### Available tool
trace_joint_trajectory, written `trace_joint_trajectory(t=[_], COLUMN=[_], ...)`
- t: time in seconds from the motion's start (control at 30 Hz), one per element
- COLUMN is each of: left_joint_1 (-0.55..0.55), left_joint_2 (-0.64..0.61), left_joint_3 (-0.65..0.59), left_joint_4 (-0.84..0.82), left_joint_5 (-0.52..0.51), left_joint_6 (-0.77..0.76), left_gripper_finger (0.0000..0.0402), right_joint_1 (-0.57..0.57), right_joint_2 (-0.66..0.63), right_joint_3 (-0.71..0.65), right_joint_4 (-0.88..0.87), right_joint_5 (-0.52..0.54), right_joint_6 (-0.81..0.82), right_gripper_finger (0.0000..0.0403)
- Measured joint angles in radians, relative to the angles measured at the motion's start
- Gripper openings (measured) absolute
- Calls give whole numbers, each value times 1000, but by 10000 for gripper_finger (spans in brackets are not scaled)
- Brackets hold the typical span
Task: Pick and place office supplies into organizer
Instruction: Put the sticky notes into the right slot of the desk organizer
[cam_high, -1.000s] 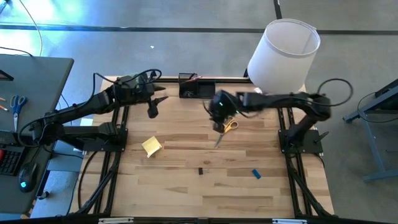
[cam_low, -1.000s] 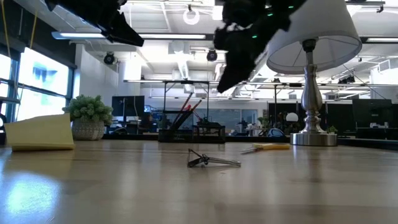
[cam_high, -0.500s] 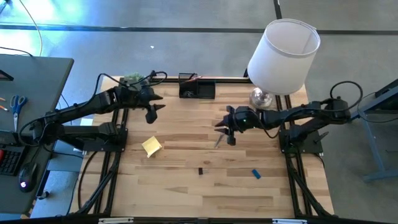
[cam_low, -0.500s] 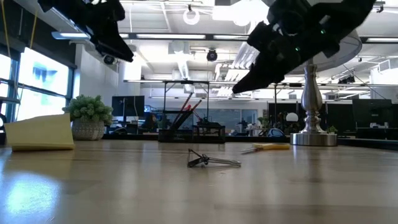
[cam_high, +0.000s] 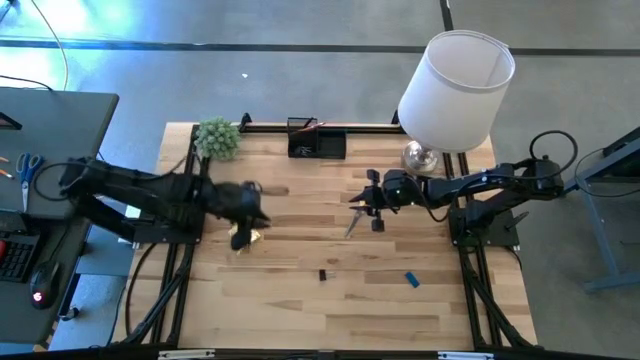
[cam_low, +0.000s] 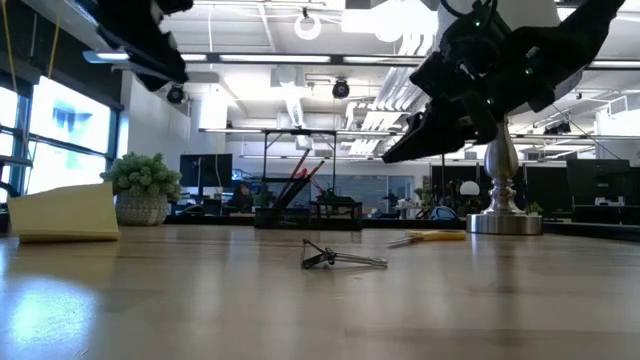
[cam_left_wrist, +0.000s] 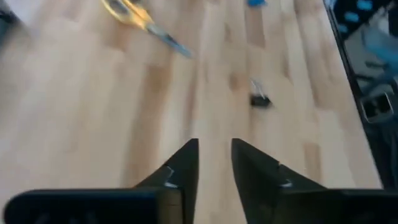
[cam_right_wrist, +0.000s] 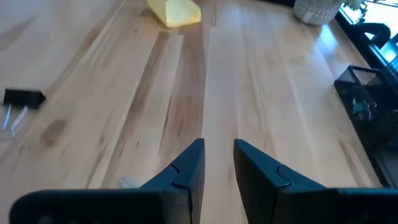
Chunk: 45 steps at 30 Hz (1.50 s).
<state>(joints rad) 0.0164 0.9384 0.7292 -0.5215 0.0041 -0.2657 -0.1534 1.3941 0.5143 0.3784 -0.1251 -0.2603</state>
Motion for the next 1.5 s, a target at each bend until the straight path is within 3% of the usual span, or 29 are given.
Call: trace_joint_trajectory(t=[0.13, 0.33, 0.6, 0.7, 0.83, 0.93, 1.5], left_joint_1=[-156, -265, -347, -352, -342, -329, -331], left_joint_2=[87, 214, 346, 373, 420, 450, 487], left_joint_3=[0, -1, 0, 0, -6, -7, -4], left_joint_4=[-18, -144, -13, 13, -108, -218, -319], left_joint_5=[-80, -201, 81, 113, -22, -64, -269], left_joint_6=[-161, -422, -456, -425, -497, -540, -570], left_gripper_finger=[47, 13, 3, 1, 5, 8, 5], right_joint_1=[-6, 9, 37, 49, 62, 63, 60], right_joint_2=[0, 0, 0, 1, 1, 1, 26], right_joint_3=[-14, -30, -54, -55, -55, -55, -53], right_joint_4=[1, 34, 60, 52, 49, 51, 74], right_joint_5=[-5, -31, -48, -48, -48, -47, -33], right_joint_6=[-8, 1, 37, 60, 68, 64, 53], right_gripper_finger=[78, 78, 78, 78, 78, 78, 78])
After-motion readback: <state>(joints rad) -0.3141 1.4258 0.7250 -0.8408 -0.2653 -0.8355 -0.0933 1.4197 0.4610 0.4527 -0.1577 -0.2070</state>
